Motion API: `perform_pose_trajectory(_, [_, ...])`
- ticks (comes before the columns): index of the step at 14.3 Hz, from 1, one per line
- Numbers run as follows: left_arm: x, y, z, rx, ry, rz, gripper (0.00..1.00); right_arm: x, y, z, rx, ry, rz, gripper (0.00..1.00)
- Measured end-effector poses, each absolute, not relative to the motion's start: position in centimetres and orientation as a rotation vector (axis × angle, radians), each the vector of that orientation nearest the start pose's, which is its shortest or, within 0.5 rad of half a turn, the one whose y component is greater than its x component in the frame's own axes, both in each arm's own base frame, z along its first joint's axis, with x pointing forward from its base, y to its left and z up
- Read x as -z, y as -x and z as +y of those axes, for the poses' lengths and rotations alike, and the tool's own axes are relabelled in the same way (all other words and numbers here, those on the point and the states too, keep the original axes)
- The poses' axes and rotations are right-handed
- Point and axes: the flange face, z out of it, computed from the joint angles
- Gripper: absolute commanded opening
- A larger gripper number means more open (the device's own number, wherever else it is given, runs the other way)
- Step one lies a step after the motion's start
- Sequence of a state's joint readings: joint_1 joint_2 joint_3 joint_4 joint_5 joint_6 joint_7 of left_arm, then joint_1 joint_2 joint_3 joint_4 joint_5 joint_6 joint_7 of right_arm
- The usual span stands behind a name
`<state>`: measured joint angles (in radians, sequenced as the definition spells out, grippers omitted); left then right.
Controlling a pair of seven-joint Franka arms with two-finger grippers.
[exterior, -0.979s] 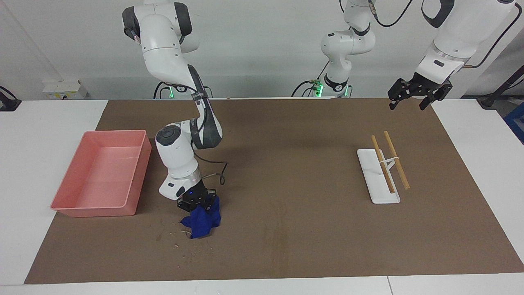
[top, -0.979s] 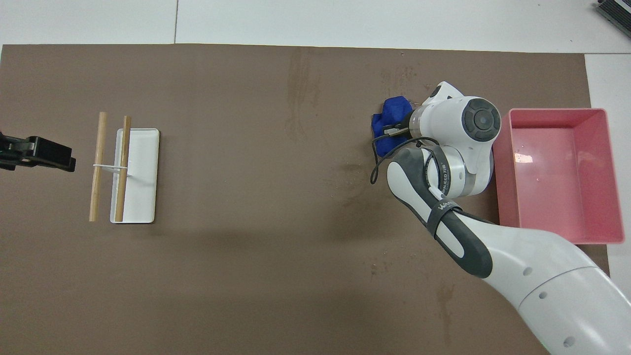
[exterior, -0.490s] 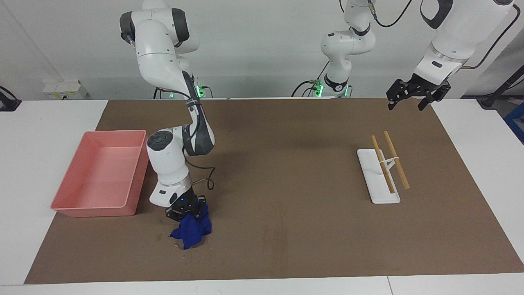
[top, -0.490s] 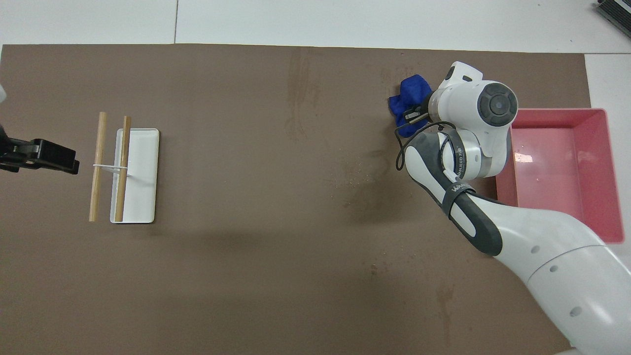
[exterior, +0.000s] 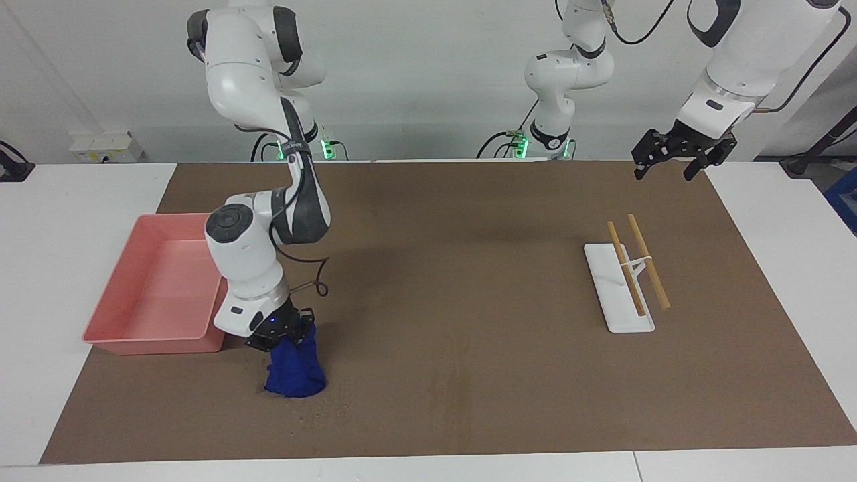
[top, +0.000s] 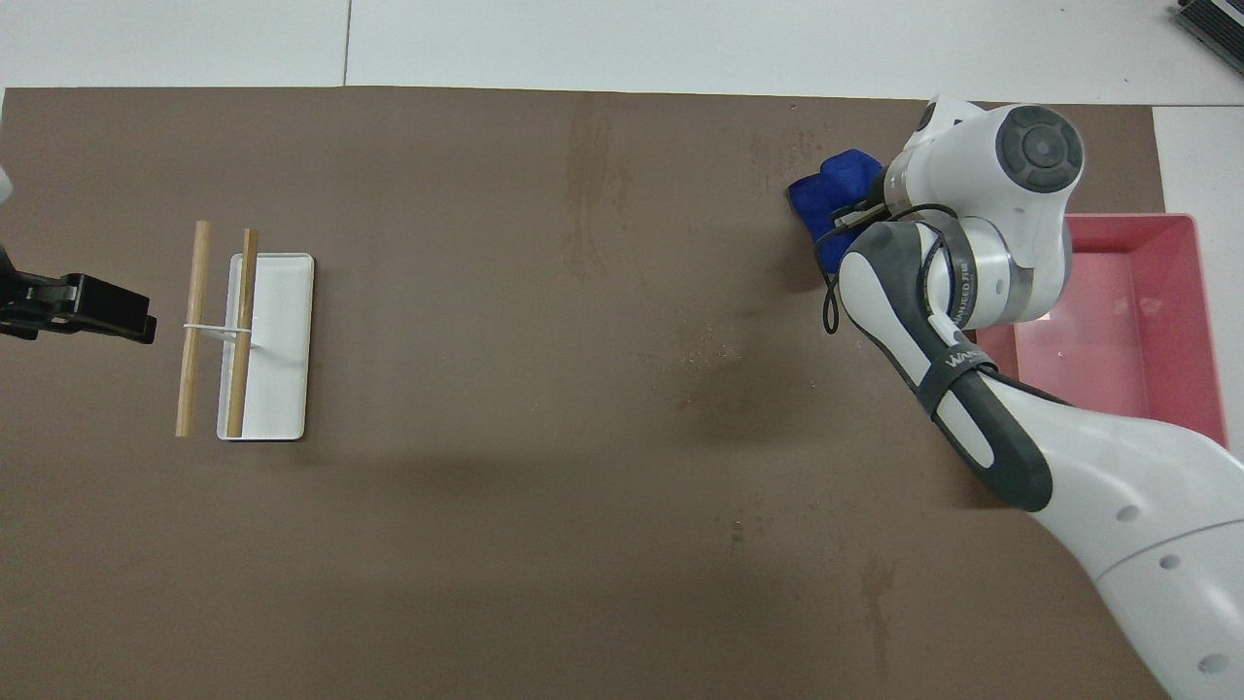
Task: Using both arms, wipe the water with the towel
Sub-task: 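Carry the cloth with the right gripper over the pink bin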
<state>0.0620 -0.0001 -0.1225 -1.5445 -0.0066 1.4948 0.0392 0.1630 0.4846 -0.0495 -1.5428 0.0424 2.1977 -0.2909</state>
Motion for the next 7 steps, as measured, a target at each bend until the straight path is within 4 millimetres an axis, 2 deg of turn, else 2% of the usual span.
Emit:
perform_pose_trajectory(2, [-63.0, -54.6, -3.4, -0.078, 3.143, 0.157, 1.0, -45.4, -67.6, 7.2, 0.182, 3.075, -0.591, 0.0])
perform_pose_trajectory(4, [-63.0, -54.6, -3.4, -0.078, 3.143, 0.157, 1.0, -51.2, -64.7, 4.2, 0.118, 3.066, -0.619, 0.0])
perform_pose_trajectory(6, [-63.0, -54.6, -3.4, -0.079, 3.143, 0.157, 1.0, -55.2, -61.9, 0.9, 0.053, 3.054, -0.644, 0.0])
perform_pose_trajectory(7, [-63.0, -54.6, -3.4, -0.079, 3.143, 0.157, 1.0, -56.2, -60.9, -0.8, 0.03, 3.046, -0.666, 0.0])
